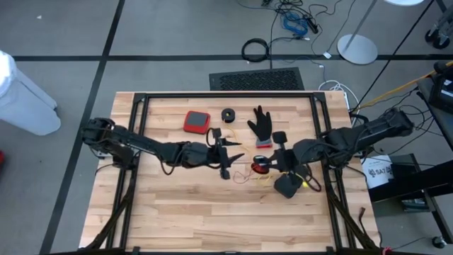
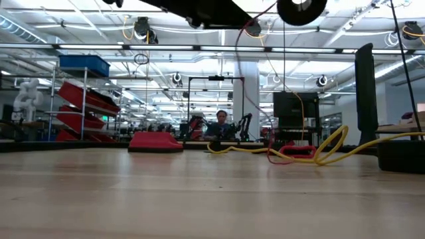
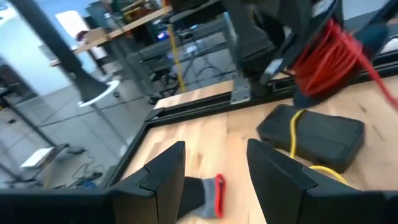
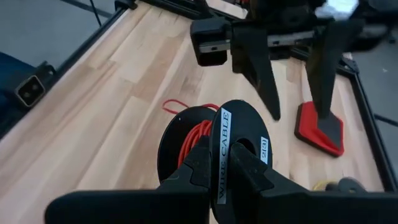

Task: Coil cords
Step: Uncoil the red wire from the spool

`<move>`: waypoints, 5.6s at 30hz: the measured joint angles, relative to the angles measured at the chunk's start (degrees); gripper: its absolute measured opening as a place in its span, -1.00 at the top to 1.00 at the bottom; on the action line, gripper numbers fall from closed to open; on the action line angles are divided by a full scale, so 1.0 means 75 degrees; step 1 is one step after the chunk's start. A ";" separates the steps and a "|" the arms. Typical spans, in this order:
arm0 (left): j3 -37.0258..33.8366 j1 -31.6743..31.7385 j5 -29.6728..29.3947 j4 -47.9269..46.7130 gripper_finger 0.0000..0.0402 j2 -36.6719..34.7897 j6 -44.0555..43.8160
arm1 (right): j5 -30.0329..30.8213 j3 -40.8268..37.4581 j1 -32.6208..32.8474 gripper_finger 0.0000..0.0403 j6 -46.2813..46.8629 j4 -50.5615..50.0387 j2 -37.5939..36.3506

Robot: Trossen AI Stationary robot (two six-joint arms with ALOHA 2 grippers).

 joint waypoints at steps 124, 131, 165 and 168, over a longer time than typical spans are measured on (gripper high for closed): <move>0.0009 0.0178 -0.1508 -0.0873 0.46 -0.0192 0.0751 | 0.4691 -0.0009 -0.0185 1.00 -0.0538 -0.0022 0.1287; 0.0009 0.0323 0.0174 -0.0878 0.46 -0.0332 0.0066 | 0.4999 -0.0009 -0.0258 1.00 0.0005 -0.0111 0.1284; -0.0003 0.0108 0.0657 -0.0936 0.46 -0.0112 -0.2429 | 0.5005 0.0000 -0.0642 1.00 -0.0128 0.0672 0.1278; -0.0003 0.0105 0.0257 -0.0764 0.46 0.0073 -0.2212 | 0.5005 0.0000 -0.0642 1.00 -0.0132 0.0651 0.1278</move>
